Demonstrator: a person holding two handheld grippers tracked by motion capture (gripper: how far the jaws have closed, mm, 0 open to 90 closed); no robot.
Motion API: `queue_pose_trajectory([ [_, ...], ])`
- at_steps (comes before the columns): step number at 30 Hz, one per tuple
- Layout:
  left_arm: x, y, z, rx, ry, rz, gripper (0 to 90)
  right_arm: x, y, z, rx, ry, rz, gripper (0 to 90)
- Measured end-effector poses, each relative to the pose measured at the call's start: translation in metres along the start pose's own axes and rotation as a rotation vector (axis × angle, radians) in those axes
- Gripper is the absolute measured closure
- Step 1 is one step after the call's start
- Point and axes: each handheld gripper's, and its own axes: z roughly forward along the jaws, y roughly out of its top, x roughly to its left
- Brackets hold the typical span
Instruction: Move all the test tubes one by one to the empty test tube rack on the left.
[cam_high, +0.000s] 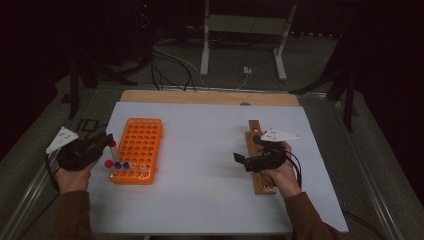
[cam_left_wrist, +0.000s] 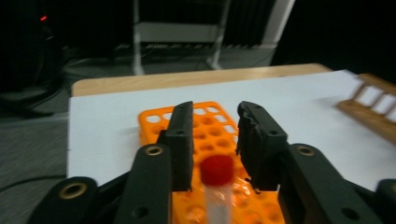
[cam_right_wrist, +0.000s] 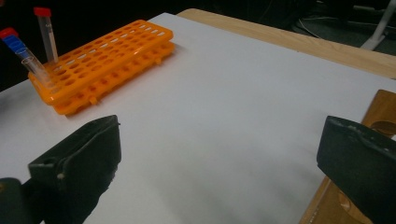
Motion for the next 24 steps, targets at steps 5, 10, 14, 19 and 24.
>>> queue_pose_trajectory([
  [5, -0.002, -0.006, -0.001, 0.039, -0.018, -0.032, 82.0, 0.0, -0.001, -0.002, 0.0, 0.0, -0.006, 0.1],
  [10, -0.018, -0.015, -0.024, 0.076, -0.016, 0.027, 83.2, -0.003, -0.006, -0.014, -0.017, -0.018, -0.013, 0.1],
  [14, -0.022, -0.026, -0.027, 0.04, -0.021, 0.014, 78.9, -0.002, -0.016, -0.024, -0.021, -0.058, -0.037, 0.0],
  [19, -0.033, -0.033, -0.039, -0.134, -0.043, -0.019, 48.1, -0.003, -0.038, -0.045, -0.095, -0.148, -0.061, 0.0],
  [24, -0.056, -0.044, -0.042, -0.143, 0.024, -0.001, 12.5, -0.013, -0.058, -0.065, -0.194, -0.196, -0.035, 0.0],
])
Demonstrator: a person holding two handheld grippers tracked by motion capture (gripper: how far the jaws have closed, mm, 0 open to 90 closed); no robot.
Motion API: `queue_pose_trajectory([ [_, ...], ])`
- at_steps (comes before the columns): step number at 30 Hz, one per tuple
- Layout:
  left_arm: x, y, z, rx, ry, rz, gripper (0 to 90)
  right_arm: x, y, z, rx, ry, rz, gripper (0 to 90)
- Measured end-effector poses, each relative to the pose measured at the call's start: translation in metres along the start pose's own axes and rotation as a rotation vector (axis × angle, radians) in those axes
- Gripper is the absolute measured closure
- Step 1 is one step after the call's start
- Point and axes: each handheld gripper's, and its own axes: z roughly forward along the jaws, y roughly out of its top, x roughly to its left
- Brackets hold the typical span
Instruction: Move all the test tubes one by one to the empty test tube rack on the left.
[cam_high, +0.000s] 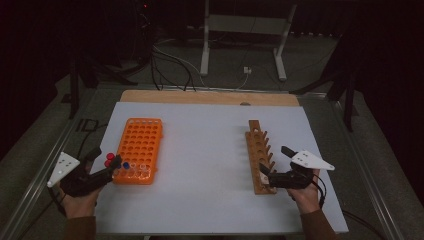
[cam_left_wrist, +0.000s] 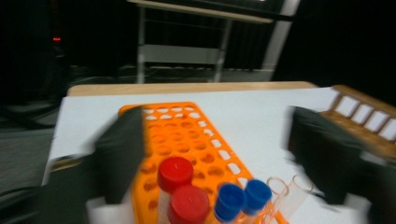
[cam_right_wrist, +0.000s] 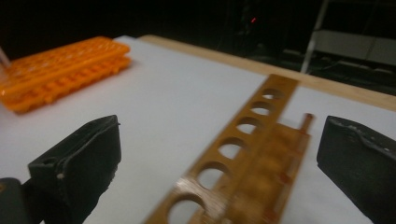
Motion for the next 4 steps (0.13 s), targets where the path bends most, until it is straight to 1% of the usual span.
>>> queue_pose_trajectory([
  [1, -0.0036, -0.0015, -0.0007, 0.006, 0.021, 0.014, 6.9, -0.0022, -0.0016, -0.0027, -0.015, -0.004, 0.014, 0.0],
  [2, -0.0061, -0.0029, -0.0013, 0.008, 0.039, 0.018, 1.6, -0.0042, -0.0026, -0.0048, -0.023, -0.009, 0.023, 0.0],
  [4, -0.0084, -0.0038, -0.0032, 0.005, 0.044, 0.025, 0.3, -0.0065, -0.004, -0.008, -0.047, -0.026, 0.035, 0.0],
])
